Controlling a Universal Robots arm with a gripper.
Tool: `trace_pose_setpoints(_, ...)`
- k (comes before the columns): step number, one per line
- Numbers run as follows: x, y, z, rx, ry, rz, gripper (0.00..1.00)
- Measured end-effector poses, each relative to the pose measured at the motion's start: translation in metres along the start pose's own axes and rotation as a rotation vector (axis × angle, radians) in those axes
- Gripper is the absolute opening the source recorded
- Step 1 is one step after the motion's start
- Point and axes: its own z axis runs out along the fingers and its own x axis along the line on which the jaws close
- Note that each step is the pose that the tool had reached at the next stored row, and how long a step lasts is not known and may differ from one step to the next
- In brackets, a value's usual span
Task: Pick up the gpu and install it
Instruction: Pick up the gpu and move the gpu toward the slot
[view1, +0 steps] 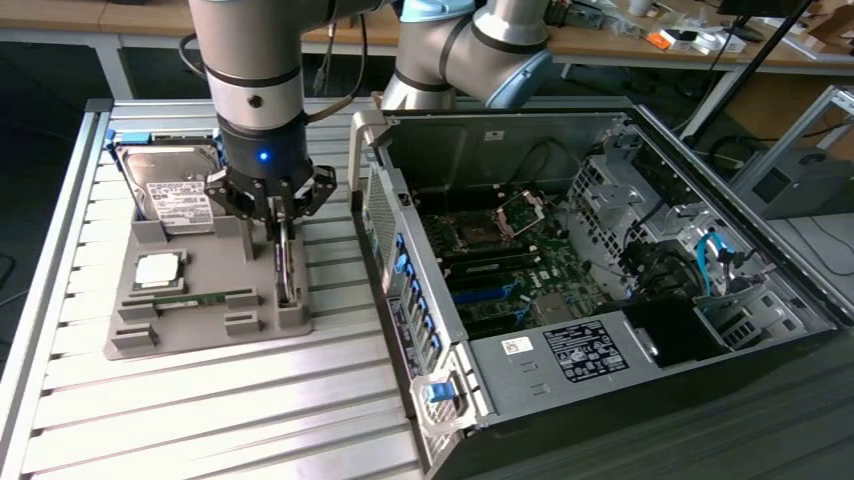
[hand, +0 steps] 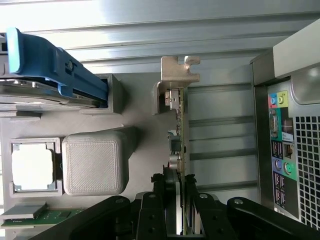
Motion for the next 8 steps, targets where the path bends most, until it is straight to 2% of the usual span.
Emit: trace_pose_setpoints(8, -0.0001, 0.0001, -0.0027, -0.0014, -0.0002, 0.000, 0.27)
